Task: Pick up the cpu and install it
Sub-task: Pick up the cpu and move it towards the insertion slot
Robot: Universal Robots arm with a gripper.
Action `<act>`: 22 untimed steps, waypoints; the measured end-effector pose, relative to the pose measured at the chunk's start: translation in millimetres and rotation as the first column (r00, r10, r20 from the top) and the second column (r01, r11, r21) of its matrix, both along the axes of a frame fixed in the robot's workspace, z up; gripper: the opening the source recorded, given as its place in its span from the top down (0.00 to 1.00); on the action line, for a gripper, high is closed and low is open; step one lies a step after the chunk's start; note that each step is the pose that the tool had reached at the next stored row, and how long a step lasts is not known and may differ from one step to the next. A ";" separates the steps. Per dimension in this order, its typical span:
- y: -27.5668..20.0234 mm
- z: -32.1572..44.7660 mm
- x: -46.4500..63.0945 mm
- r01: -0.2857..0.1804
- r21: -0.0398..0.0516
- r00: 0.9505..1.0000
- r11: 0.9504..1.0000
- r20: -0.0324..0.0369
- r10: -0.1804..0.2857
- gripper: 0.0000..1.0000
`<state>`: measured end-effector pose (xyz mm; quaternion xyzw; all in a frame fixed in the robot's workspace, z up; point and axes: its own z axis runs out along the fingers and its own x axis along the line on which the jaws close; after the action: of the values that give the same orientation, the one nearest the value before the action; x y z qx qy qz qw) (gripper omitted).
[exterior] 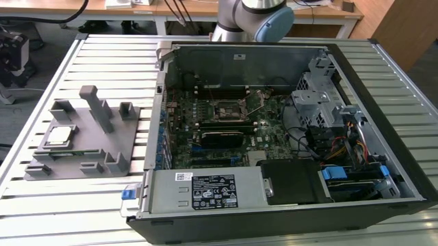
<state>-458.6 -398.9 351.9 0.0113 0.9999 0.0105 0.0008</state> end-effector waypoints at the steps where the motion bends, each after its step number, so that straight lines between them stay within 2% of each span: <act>1: 0.0 -1.8 0.0 0.000 0.000 1.000 1.000 0.000 0.000 0.71; 2: 0.0 -3.5 0.0 0.000 0.000 1.000 1.000 0.000 0.000 0.65; 3: 0.0 -5.4 0.0 0.000 0.000 1.000 1.000 0.000 0.000 0.65; 5: 0.1 -9.1 -0.1 0.000 0.001 1.000 1.000 0.000 0.000 0.53; 6: 0.1 -10.8 -0.1 0.000 0.002 1.000 1.000 0.000 0.000 0.53; 8: 0.0 -14.4 0.0 0.000 0.005 1.000 1.000 0.000 0.000 0.42; 9: -0.1 -16.1 -0.1 -0.007 0.006 1.000 1.000 0.000 0.007 0.42; 10: -0.1 -19.2 0.0 -0.036 0.006 0.999 0.999 0.000 0.036 0.35; 13: -0.2 -22.8 0.0 -0.059 0.009 0.998 0.998 0.000 0.059 0.35; 22: -3.8 -39.0 0.0 -0.060 0.013 0.998 0.998 0.003 0.060 0.35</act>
<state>-458.6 -402.7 312.9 -0.0186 0.9997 0.0169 0.0016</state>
